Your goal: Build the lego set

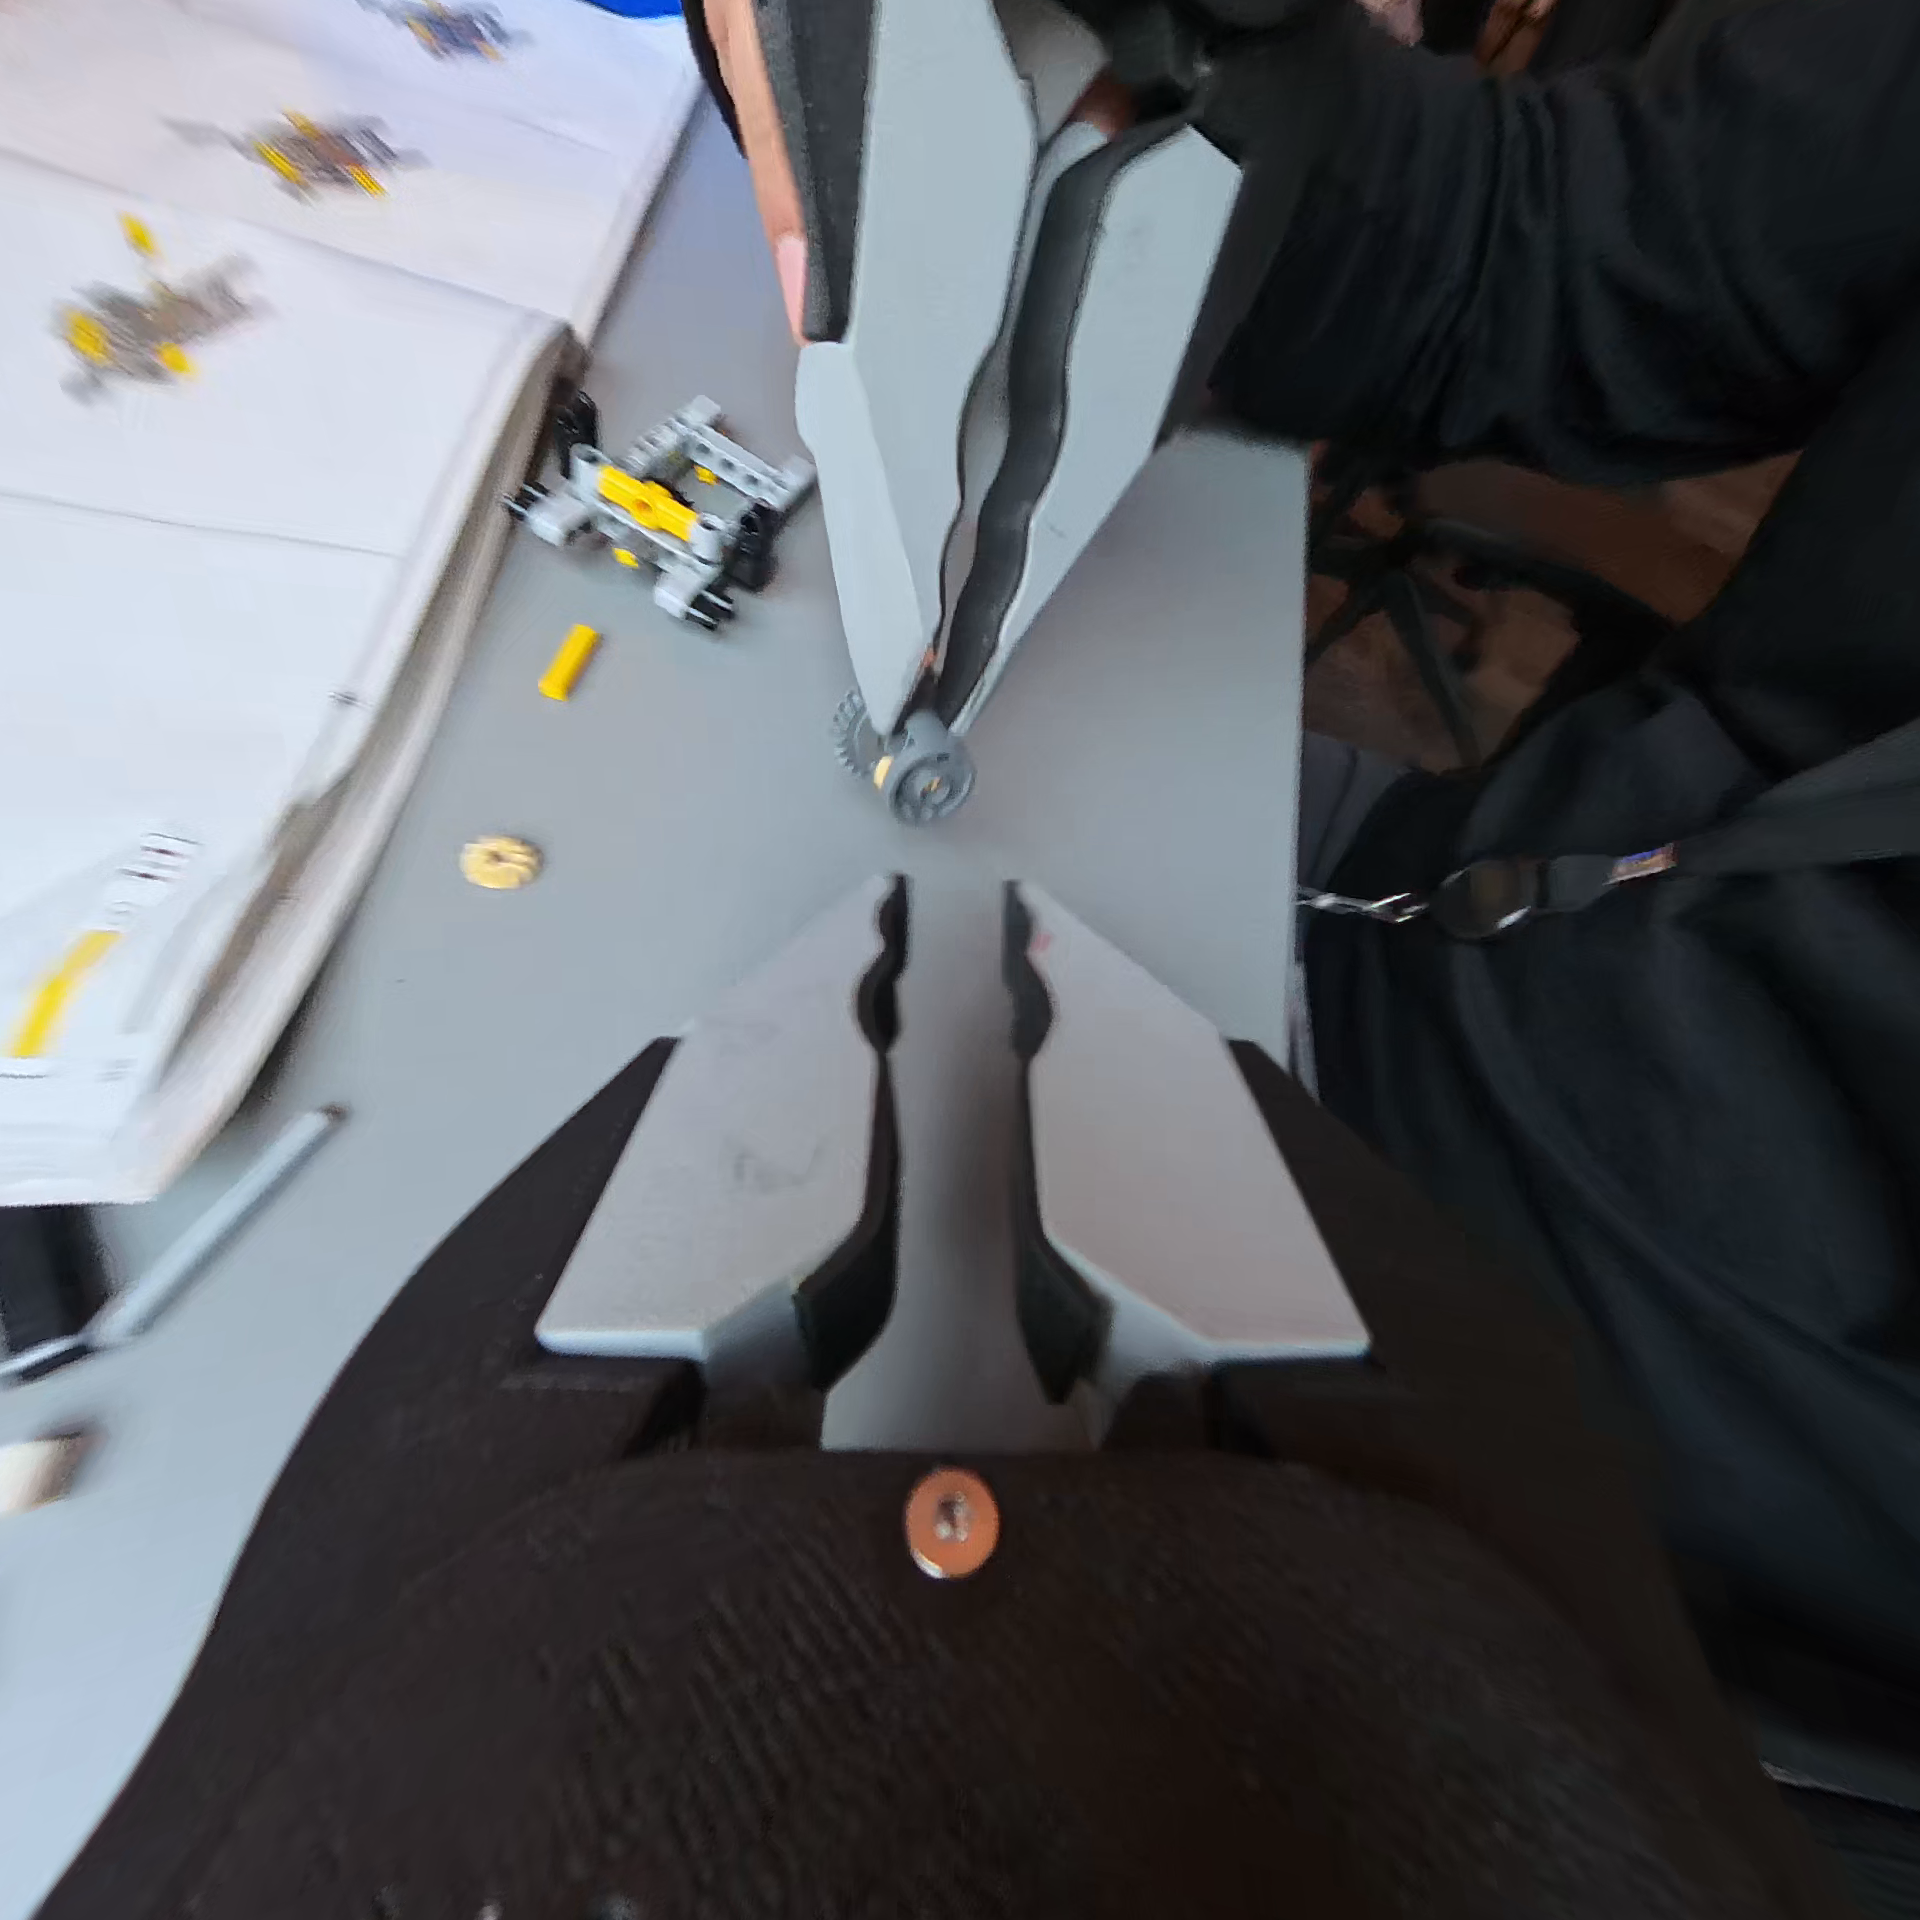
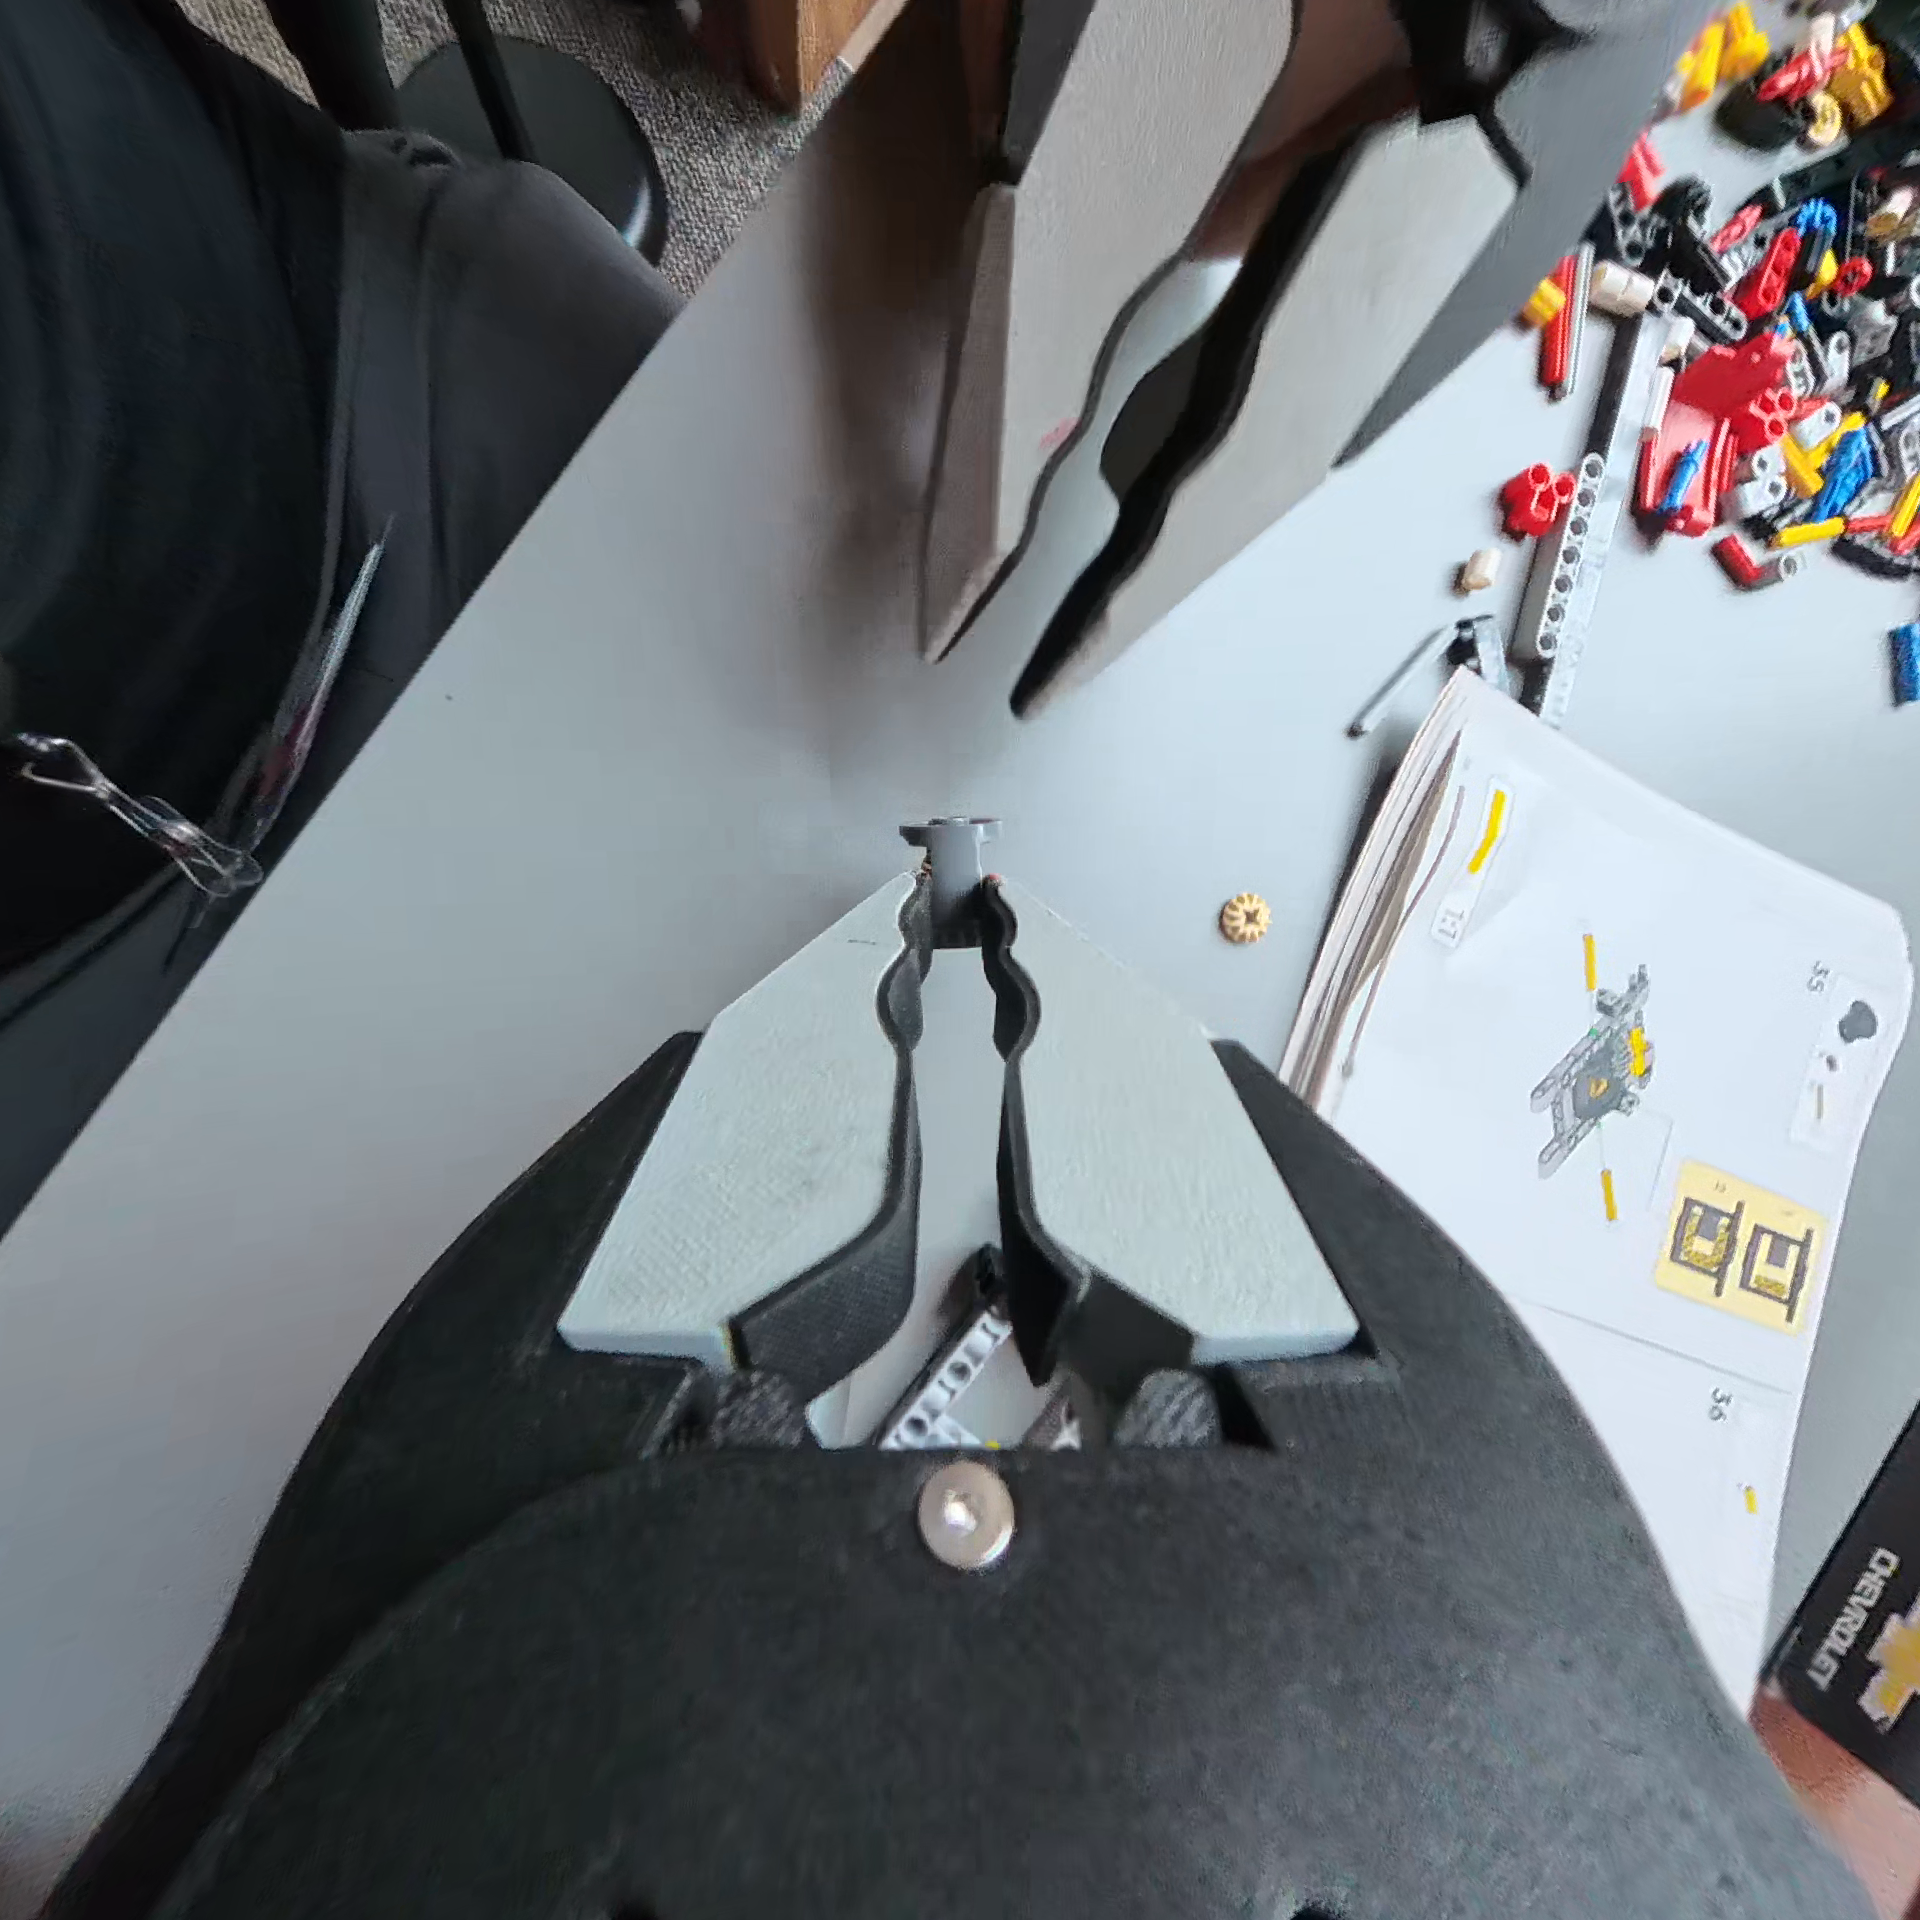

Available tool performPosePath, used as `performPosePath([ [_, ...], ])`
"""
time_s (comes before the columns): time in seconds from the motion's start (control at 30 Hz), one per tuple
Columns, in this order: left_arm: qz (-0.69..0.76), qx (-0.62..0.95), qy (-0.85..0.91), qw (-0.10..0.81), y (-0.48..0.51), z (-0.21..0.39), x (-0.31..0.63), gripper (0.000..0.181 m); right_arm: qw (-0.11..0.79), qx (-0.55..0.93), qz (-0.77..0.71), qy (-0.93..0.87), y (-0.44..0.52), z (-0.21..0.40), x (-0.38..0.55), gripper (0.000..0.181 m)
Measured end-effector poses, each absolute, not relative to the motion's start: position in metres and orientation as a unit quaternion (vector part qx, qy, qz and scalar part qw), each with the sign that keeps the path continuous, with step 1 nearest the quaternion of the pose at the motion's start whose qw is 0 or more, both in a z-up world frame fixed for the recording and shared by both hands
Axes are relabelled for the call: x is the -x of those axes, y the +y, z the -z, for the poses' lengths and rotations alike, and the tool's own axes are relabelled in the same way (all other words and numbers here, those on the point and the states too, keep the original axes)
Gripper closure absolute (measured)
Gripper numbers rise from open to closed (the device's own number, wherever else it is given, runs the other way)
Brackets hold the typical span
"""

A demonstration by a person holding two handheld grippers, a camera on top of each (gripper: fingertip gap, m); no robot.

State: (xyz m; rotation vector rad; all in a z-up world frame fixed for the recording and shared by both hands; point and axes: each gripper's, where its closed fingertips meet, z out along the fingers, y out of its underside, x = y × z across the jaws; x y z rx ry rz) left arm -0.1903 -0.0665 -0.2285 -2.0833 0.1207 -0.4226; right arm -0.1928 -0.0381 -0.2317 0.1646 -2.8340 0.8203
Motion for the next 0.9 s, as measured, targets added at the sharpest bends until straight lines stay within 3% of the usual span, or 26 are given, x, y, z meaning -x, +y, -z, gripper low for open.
performPosePath([
  [0.07,0.109,0.853,0.077,0.504,-0.068,0.226,0.198,0.181,0.086,-0.05,-0.278,-0.955,-0.032,0.233,0.195,0.175],
  [0.13,0.044,0.848,0.083,0.521,-0.068,0.222,0.208,0.181,0.081,-0.044,-0.281,-0.955,-0.027,0.234,0.2,0.176],
  [0.33,0.058,0.854,0.07,0.511,-0.067,0.225,0.211,0.16,0.059,-0.032,-0.294,-0.954,-0.019,0.237,0.216,0.176],
  [0.47,0.068,0.856,0.084,0.505,-0.067,0.227,0.207,0.17,0.03,-0.017,-0.304,-0.952,-0.015,0.241,0.222,0.175],
  [0.9,-0.007,0.864,0.079,0.497,-0.064,0.232,0.22,0.168,0.028,0.009,-0.32,-0.947,-0.031,0.231,0.243,0.175],
])
